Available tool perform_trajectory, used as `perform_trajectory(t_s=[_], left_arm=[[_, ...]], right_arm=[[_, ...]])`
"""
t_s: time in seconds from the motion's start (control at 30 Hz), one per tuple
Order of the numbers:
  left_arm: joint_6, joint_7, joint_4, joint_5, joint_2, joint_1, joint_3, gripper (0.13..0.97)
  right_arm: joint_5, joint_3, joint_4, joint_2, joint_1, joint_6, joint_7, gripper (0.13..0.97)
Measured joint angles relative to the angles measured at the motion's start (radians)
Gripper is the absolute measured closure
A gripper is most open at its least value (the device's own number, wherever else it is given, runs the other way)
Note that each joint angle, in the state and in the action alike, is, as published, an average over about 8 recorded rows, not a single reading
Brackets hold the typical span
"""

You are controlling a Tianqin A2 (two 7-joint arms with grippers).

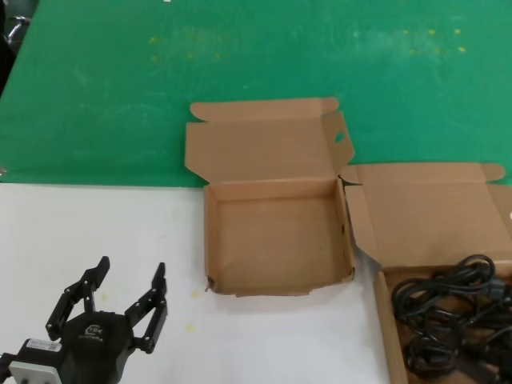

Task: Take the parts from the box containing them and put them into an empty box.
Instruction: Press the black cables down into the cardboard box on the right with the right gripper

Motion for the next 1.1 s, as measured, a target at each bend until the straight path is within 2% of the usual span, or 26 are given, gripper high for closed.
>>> perform_trajectory(t_s=[0.2, 0.23, 0.37, 0.5, 0.7, 0.8, 0.93, 1.1], left_arm=[[0.0, 0.0, 0.0, 0.0, 0.0, 0.0, 0.0, 0.613], [0.0, 0.0, 0.0, 0.0, 0.0, 0.0, 0.0, 0.613], [0.0, 0.0, 0.0, 0.0, 0.0, 0.0, 0.0, 0.704], [0.0, 0.0, 0.0, 0.0, 0.0, 0.0, 0.0, 0.795], [0.0, 0.0, 0.0, 0.0, 0.0, 0.0, 0.0, 0.869], [0.0, 0.0, 0.0, 0.0, 0.0, 0.0, 0.0, 0.912], [0.0, 0.0, 0.0, 0.0, 0.0, 0.0, 0.0, 0.93], [0.0, 0.0, 0.0, 0.0, 0.0, 0.0, 0.0, 0.96]], right_arm=[[0.044, -0.05, 0.016, 0.067, 0.003, 0.045, 0.003, 0.129], [0.055, -0.06, 0.019, 0.08, 0.004, 0.055, 0.002, 0.129], [0.117, -0.117, 0.036, 0.15, 0.015, 0.097, -0.013, 0.129], [0.198, -0.199, 0.057, 0.255, 0.046, 0.136, -0.04, 0.129], [0.281, -0.348, 0.078, 0.443, 0.127, 0.135, -0.085, 0.129], [0.295, -0.432, 0.08, 0.537, 0.191, 0.107, -0.097, 0.129], [0.291, -0.559, 0.076, 0.656, 0.304, 0.057, -0.092, 0.129], [0.204, -0.702, 0.06, 0.756, 0.458, -0.025, -0.024, 0.129]])
